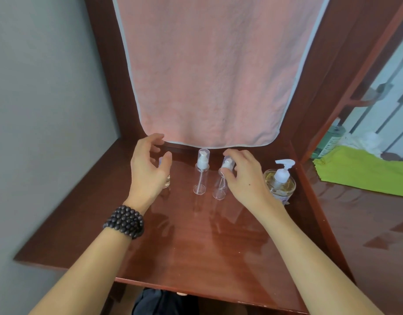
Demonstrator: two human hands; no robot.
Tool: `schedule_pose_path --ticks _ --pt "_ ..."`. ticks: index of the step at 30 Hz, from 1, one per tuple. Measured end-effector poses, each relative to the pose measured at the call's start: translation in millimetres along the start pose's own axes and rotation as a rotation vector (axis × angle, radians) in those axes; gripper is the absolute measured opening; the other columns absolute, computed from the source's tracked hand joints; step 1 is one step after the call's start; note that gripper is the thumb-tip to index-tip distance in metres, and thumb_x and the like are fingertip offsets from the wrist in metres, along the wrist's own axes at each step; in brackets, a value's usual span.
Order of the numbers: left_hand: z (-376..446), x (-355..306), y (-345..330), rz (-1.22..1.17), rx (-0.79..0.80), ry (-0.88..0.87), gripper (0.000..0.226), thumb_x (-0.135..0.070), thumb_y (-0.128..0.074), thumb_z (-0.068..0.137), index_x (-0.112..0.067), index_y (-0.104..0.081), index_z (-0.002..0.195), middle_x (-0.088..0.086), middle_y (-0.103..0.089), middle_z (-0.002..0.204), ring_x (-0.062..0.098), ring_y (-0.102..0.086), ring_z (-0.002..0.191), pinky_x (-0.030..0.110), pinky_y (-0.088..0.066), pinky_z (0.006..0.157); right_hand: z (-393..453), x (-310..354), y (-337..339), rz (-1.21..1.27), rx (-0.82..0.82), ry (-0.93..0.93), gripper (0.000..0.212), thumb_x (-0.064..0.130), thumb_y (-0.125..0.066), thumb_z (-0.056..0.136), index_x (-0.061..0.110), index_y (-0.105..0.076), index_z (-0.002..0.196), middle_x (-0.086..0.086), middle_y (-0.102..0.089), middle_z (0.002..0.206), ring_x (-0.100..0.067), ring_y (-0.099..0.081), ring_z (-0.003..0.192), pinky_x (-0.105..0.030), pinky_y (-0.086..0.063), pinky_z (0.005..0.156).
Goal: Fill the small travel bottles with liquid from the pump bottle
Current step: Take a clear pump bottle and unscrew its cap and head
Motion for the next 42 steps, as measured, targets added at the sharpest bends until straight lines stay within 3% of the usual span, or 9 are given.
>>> schedule_pose_path --ticks 9,12,14,23,26,30,34,38,42 --pt "-31 -52 -40 -0.050 0.267 -0.193 0.024 -0.011 -0.072 0.089 -0.018 -0.068 0.112 -0.008 -0.070 0.094 0.011 -0.064 0.078 0.020 -0.050 0.070 -8 4 48 0.127 -0.073 -0.047 0.028 0.016 -0.072 0.087 0.019 -0.066 0.114 0.022 -0.047 0.073 -0.005 -0.050 0.076 -0.003 -0.035 0.071" --pt "-41 -61 -60 0.068 0.466 -0.222 0.053 -0.039 -0.080 0.084 -0.024 -0.061 0.131 -0.019 -0.065 0.110 0.000 -0.061 0.098 0.012 -0.045 0.084 -14 5 71 0.224 -0.083 -0.069 0.026 0.025 -0.071 0.089 0.025 -0.068 0.114 0.019 -0.056 0.078 -0.007 -0.058 0.076 -0.015 -0.044 0.075" --pt "-47 -66 -69 0.073 0.550 -0.198 0.054 -0.049 -0.080 0.081 -0.029 -0.062 0.129 -0.022 -0.067 0.099 0.000 -0.062 0.087 0.015 -0.046 0.079 -19 3 81 0.326 -0.073 -0.092 0.015 0.032 -0.072 0.087 0.028 -0.068 0.101 0.011 -0.065 0.081 -0.011 -0.063 0.073 -0.034 -0.054 0.074" --pt "-56 -76 -93 -0.049 0.681 -0.114 0.041 -0.038 -0.081 0.084 -0.026 -0.067 0.121 -0.023 -0.065 0.076 -0.001 -0.064 0.066 0.026 -0.052 0.072 -34 -7 108 0.408 0.019 -0.109 0.019 0.030 -0.081 0.081 0.023 -0.064 0.088 -0.001 -0.072 0.077 -0.022 -0.069 0.069 -0.043 -0.057 0.069" --pt "-60 -71 -96 -0.132 0.732 -0.048 0.033 -0.027 -0.080 0.087 -0.025 -0.068 0.118 -0.007 -0.072 0.083 0.019 -0.070 0.068 0.038 -0.060 0.071 -32 -8 117 0.443 -0.055 -0.104 0.016 0.025 -0.080 0.081 0.023 -0.066 0.089 0.002 -0.074 0.079 -0.021 -0.070 0.070 -0.044 -0.057 0.070" --pt "-64 -58 -93 -0.200 0.683 0.026 0.027 -0.018 -0.079 0.087 -0.026 -0.070 0.111 -0.002 -0.076 0.101 0.016 -0.072 0.096 0.033 -0.058 0.087 -23 -8 145 0.589 -0.116 -0.141 0.018 0.018 -0.078 0.085 0.015 -0.061 0.092 0.006 -0.074 0.079 -0.009 -0.072 0.074 -0.026 -0.054 0.067" --pt "-56 -50 -84 -0.187 0.585 0.085 0.028 -0.020 -0.079 0.087 -0.022 -0.070 0.114 -0.005 -0.077 0.105 0.009 -0.071 0.103 0.040 -0.054 0.100 -29 -15 141 0.755 -0.080 -0.247 0.028 0.014 -0.083 0.080 0.019 -0.056 0.082 -0.004 -0.074 0.091 -0.026 -0.074 0.087 -0.033 -0.056 0.075" --pt "-45 -43 -72 -0.194 0.509 0.122 0.033 -0.026 -0.077 0.089 -0.023 -0.069 0.120 -0.006 -0.077 0.107 0.012 -0.071 0.105 0.051 -0.053 0.100 -57 -27 102 0.711 0.136 -0.359 0.019 0.021 -0.076 0.087 0.016 -0.060 0.094 -0.003 -0.075 0.083 -0.010 -0.068 0.073 -0.019 -0.048 0.065" --pt "-44 -44 -66 -0.218 0.491 0.134 0.036 -0.027 -0.077 0.088 -0.022 -0.068 0.123 -0.006 -0.077 0.109 0.012 -0.071 0.106 0.052 -0.053 0.100 -89 -41 53 0.561 0.365 -0.335 0.022 0.033 -0.060 0.098 0.039 -0.063 0.120 0.009 -0.066 0.094 -0.004 -0.062 0.089 -0.024 -0.048 0.085"
Point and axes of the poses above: each hand's wrist, its own z-axis towards the middle knuckle, its own y-axis out of the back of the hand, x = y × z, the point moved 2 cm from there along z, towards the middle knuckle
